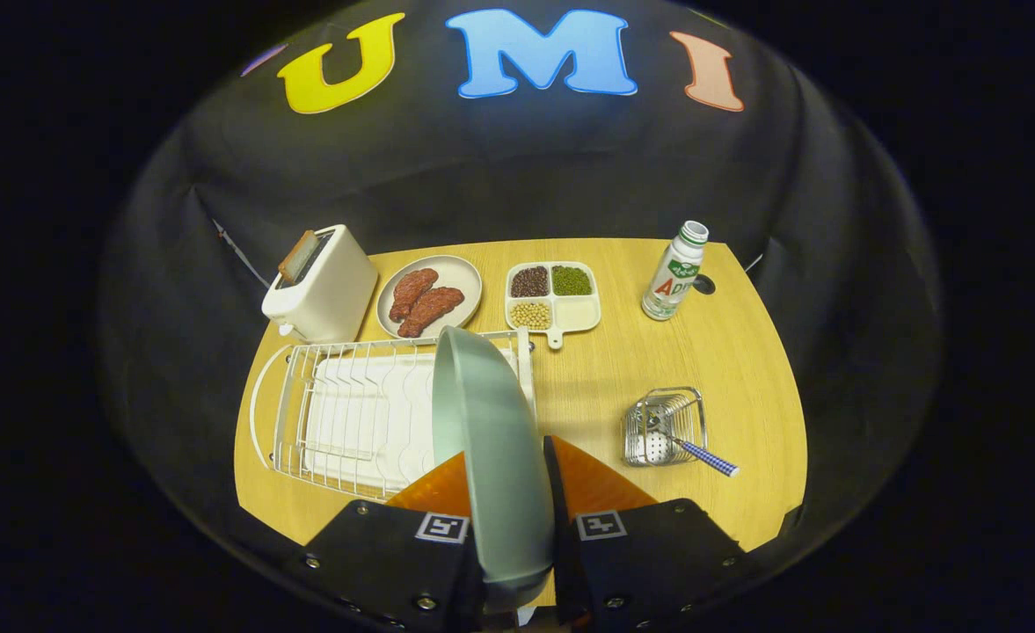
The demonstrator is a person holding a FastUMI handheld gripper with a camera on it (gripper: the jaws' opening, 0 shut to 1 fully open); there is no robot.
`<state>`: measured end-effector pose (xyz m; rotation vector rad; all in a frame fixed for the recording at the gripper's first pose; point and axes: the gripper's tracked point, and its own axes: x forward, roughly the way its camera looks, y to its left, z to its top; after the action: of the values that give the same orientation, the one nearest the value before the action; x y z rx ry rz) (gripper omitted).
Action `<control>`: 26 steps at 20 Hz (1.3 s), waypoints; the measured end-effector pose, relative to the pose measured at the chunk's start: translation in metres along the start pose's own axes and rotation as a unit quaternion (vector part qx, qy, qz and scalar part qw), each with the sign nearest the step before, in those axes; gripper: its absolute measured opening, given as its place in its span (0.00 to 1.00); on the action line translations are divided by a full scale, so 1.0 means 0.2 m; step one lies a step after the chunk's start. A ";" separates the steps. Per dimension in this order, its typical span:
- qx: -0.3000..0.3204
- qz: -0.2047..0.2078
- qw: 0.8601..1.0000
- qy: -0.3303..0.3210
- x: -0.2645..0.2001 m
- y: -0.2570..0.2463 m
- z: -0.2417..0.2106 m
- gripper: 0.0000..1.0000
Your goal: Take the plate from the dish rack, then take the spoon from the basket and place it into the plate.
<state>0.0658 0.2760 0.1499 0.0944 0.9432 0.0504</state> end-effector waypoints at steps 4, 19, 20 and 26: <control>0.013 0.007 1.000 0.004 -0.12 -0.21 -0.09 0.30; 0.035 0.088 0.995 0.036 -0.23 -0.40 -0.70 0.30; 0.041 0.088 0.994 0.040 -0.21 -0.41 -0.73 0.30; 0.065 0.093 0.990 0.084 -0.01 -0.43 -0.97 0.30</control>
<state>-0.0920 0.2021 0.0293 0.3019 1.1042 0.1713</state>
